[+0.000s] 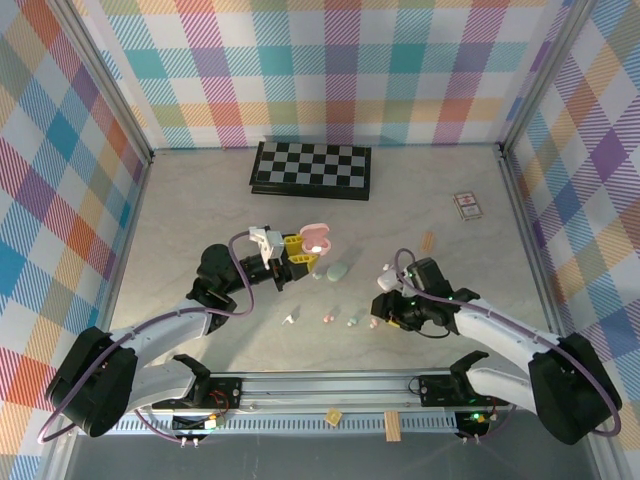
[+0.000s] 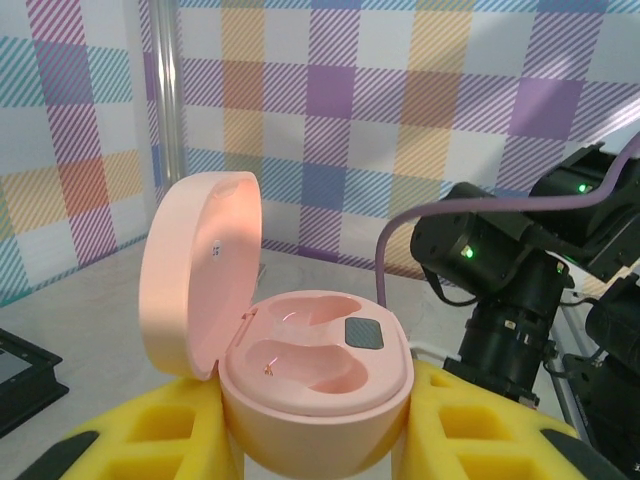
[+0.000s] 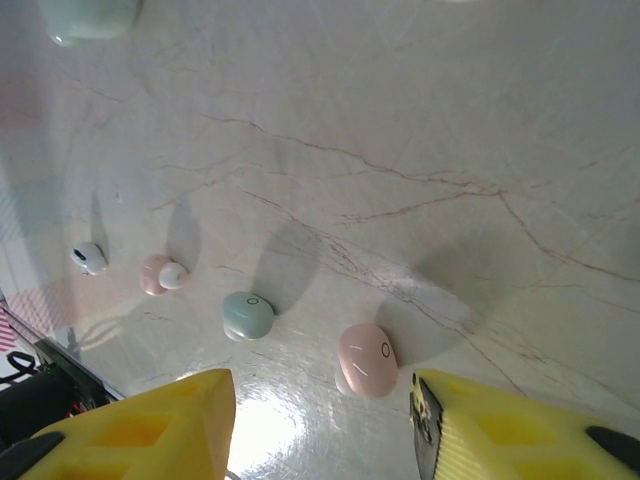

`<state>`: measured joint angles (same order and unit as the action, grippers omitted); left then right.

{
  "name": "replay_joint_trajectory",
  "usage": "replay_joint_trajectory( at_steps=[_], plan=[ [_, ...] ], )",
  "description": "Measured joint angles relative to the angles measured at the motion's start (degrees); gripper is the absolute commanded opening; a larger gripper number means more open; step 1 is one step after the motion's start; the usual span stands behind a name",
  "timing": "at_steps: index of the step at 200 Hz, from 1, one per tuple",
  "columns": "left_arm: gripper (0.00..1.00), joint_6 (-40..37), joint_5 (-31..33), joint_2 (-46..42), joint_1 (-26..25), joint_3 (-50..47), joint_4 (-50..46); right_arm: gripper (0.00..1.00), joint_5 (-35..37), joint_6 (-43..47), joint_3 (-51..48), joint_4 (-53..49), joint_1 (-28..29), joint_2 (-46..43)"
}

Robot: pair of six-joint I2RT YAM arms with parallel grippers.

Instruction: Insert wireless bluetooth earbuds into charging case

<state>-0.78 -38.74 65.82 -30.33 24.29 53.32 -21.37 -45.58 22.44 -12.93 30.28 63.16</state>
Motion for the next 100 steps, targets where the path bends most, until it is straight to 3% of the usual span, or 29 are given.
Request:
replay_joint_trajectory(
  at_steps=[100],
  plan=[
    [0.29,1.5,-1.2,0.0,0.6,-0.3,1.3,0.45,2.2,-1.9,-0.3,6.7,3.2,6.4]
  ],
)
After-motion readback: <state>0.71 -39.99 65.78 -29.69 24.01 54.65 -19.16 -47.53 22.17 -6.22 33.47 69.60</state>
